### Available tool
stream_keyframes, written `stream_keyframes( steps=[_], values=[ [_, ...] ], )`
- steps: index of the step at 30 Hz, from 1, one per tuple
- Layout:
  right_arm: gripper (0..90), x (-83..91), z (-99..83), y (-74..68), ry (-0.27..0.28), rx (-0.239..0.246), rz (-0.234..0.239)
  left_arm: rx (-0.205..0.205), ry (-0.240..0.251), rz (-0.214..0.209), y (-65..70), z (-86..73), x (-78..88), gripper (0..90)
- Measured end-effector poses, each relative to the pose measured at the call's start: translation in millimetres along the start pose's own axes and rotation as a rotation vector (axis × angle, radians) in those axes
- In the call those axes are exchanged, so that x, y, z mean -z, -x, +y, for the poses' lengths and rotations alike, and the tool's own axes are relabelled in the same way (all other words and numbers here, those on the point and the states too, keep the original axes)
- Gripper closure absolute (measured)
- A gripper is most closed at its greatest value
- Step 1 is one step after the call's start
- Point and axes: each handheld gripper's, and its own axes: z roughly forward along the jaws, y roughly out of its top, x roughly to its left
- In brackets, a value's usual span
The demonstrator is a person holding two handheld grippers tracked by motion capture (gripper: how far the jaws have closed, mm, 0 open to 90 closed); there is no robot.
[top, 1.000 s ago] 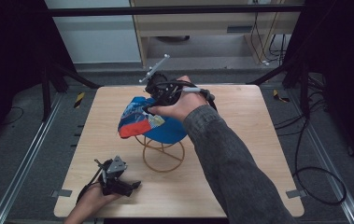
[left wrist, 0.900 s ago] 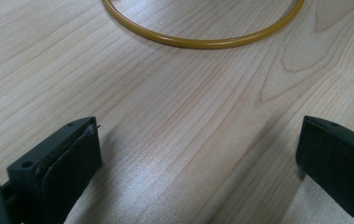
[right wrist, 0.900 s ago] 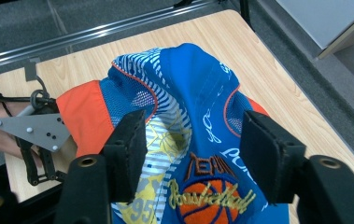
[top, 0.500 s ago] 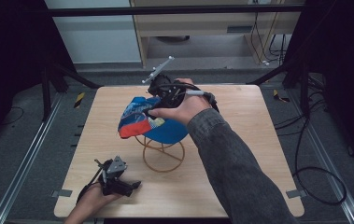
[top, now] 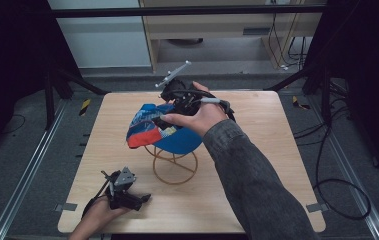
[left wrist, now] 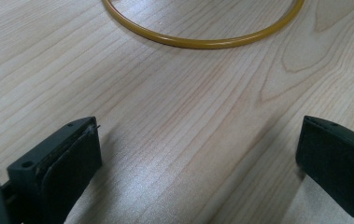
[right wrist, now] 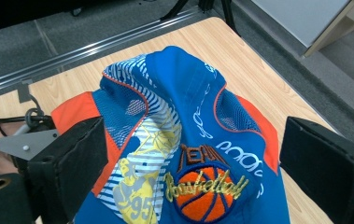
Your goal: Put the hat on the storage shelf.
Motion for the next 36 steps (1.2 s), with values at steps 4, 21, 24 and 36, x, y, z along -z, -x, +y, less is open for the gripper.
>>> stream_keyframes(
  steps=[4,21,24,36],
  values=[
    [6.5,4.0,-1.8,-1.9,0.019,0.008,0.010,0.000,0.000,0.000,0.0,0.0,0.0,0.0],
    [6.0,32.7,-31.5,-1.3,0.062,-0.005,-0.002,0.001,0.000,0.000,0.0,0.0,0.0,0.0],
    [5.9,41.7,-41.1,1.1,0.077,-0.019,-0.006,0.000,0.000,0.000,0.0,0.0,0.0,0.0],
    [5.7,68.9,-79.6,6.0,0.094,-0.067,-0.032,0.000,0.000,0.000,0.1,0.0,0.0,0.0]
  ],
)
